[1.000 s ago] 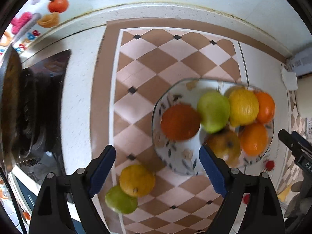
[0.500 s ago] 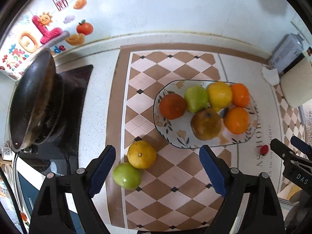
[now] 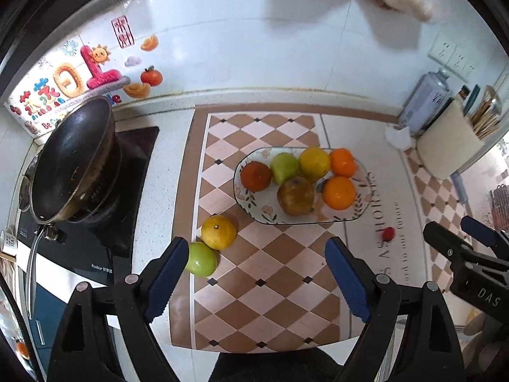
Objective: Organize fruits
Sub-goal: 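Lift both open tools back from the plate, then grasp the green apple with the left tool while the right tool grasps the lemon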
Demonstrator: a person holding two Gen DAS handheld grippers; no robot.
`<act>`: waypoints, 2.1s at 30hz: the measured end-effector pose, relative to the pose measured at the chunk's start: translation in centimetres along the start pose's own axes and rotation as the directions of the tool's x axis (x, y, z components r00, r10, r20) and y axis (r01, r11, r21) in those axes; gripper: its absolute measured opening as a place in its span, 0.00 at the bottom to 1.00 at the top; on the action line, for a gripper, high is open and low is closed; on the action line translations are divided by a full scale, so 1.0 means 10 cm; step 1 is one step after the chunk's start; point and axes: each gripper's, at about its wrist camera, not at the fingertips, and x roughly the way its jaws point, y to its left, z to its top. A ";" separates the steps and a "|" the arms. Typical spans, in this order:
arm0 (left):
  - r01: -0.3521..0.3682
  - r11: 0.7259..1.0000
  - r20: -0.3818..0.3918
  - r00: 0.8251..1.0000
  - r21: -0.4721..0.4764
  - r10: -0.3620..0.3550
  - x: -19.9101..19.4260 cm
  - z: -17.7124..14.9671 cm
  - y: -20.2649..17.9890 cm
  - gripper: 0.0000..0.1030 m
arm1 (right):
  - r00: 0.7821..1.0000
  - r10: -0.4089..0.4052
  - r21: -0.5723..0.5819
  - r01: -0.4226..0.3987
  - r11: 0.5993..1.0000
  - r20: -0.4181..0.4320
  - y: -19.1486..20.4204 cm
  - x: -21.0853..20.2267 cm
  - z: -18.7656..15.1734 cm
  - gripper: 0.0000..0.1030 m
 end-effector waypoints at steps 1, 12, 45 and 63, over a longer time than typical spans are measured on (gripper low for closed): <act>-0.001 1.000 0.009 1.000 0.004 0.000 -0.05 -0.01 -0.01 0.85 | 1.000 0.003 -0.001 -0.003 1.000 0.008 0.01 -0.08 -0.01 0.90; 0.033 0.999 0.054 0.998 0.018 -0.034 -0.46 -0.12 -0.10 0.85 | 0.998 0.038 0.001 -0.039 0.999 0.052 0.06 -0.53 -0.17 0.90; -0.334 0.931 -0.118 0.941 -0.151 0.318 0.66 -0.06 1.12 0.97 | 0.855 0.450 0.090 -0.442 0.893 -0.257 0.90 1.34 -0.01 0.72; -0.393 0.904 -0.339 0.884 -0.170 0.321 1.41 -0.53 1.68 0.97 | 0.819 0.371 0.138 -0.346 0.928 -0.437 2.01 2.93 -0.21 0.60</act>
